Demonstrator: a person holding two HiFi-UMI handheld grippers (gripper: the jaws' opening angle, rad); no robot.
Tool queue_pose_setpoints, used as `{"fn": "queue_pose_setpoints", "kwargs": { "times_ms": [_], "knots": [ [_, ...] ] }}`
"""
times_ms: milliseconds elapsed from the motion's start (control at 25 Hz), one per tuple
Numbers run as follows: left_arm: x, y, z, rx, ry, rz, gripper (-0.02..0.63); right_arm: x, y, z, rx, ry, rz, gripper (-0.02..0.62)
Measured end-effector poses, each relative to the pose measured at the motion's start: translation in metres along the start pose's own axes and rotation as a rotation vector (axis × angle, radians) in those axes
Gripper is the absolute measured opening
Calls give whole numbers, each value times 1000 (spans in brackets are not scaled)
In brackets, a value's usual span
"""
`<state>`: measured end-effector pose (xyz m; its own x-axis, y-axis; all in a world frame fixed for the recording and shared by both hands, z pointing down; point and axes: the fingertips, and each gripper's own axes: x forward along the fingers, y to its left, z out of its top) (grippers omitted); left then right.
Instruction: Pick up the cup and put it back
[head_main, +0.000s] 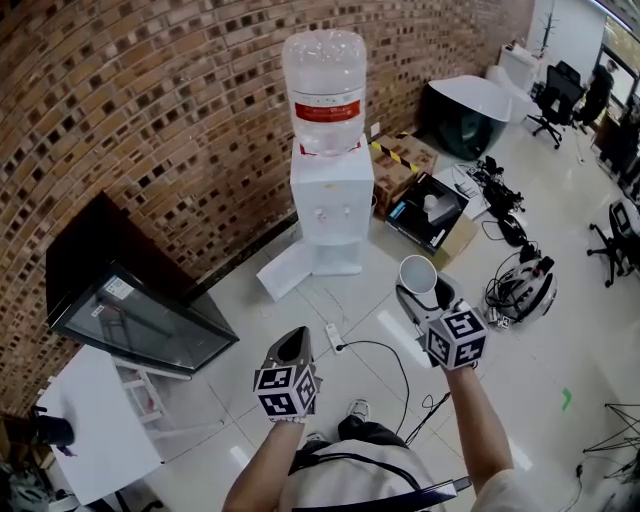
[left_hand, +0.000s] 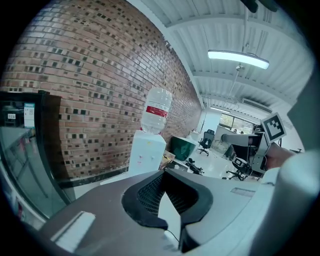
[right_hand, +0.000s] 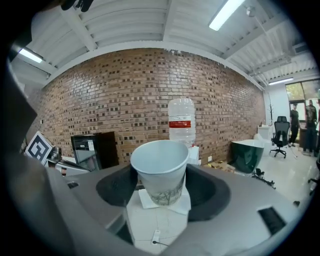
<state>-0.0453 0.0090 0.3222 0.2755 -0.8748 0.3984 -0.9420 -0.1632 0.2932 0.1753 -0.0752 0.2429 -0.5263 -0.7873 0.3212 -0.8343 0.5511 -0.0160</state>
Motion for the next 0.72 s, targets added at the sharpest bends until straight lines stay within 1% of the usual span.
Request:
{"fn": "queue_pose_setpoints", "kwargs": {
  "times_ms": [200,320,600,720],
  "knots": [
    [28,-1,5,4,-5,28,-3,30,-26,4,-55,-14,6,308],
    [44,5,6,-12,-9,50,-3,54,-36,-3,-63,-9,19,308],
    [83,37,-1,-30,4,85,-3,121,-55,-45,-48,21,38,308],
    [109,54,-6,-23,16,82,-3,155,-60,-65,-55,36,37,308]
  ]
}}
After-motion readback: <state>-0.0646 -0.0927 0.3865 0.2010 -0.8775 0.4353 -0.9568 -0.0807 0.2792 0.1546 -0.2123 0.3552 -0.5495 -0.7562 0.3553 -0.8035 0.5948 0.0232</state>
